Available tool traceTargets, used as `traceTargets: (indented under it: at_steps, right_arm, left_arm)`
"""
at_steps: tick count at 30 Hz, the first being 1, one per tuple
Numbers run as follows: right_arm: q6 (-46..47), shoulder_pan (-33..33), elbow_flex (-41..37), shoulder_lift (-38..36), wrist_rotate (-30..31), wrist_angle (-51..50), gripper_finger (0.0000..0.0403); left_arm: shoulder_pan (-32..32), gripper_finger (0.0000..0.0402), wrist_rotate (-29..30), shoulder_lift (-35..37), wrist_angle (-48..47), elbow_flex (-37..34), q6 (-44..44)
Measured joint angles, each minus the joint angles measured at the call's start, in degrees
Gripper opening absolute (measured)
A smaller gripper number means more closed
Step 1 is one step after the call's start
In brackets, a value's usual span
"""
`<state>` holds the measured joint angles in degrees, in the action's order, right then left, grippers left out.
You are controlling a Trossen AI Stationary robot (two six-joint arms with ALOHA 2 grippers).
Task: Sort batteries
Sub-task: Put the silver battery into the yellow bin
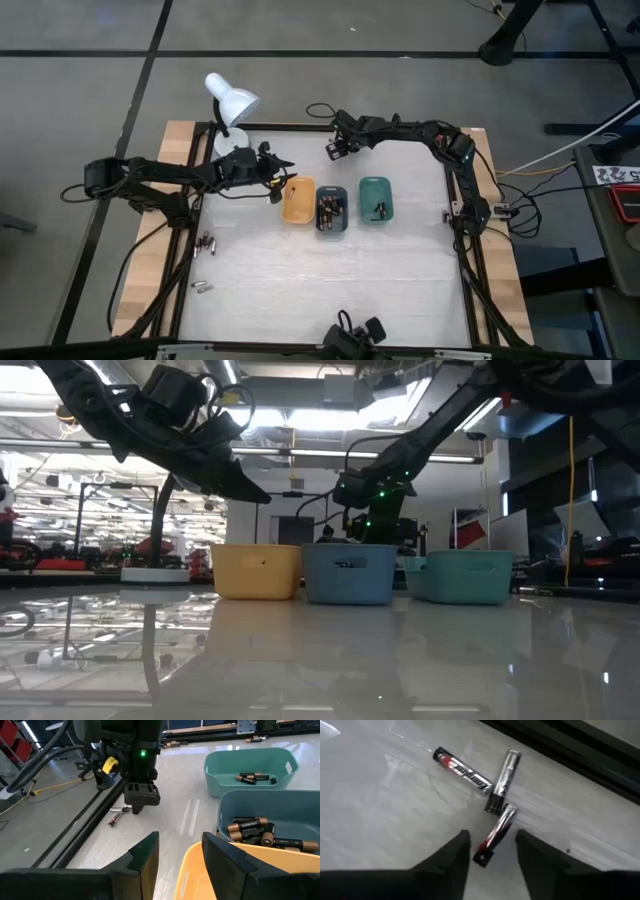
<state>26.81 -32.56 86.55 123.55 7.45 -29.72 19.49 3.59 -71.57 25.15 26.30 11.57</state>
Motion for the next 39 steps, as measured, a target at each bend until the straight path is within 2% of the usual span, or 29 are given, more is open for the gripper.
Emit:
traceTargets:
  at_steps: [6,8,13,24,34,39]
  right_arm:
    - [-1.1,0.3,0.1,0.1,-0.1,-0.4,0.003]
    - [-1.6,0.3,0.1,0.1,-0.2,-0.8,0.0015]
    - [-1.6,0.2,-0.1,-1.3,-2.7,-2.6,0.0041]
    - [-6.3,1.7,-0.3,-8.7,-15.4,-3.2,0.0028]
    - [-12.3,13.0,-0.2,-11.4,-20.6,4.2,0.0029]
    - [-13.8,17.8,-0.2,-10.7,-20.1,6.4,0.0029]
  left_arm:
    - [0.0,0.014,0.0,0.0,-0.1,0.0,0.0]
    - [0.0,0.014,0.0,0.0,-0.1,0.0,0.3]
    - [0.0,0.014,0.0,0.0,-0.1,0.0,0.5]
    - [0.0,0.014,0.0,0.0,-0.5,0.0,0.5]
    - [0.7,0.014,0.0,0.0,-0.6,0.0,0.9]
    - [1.3,0.014,0.0,0.0,-0.5,0.0,0.2]
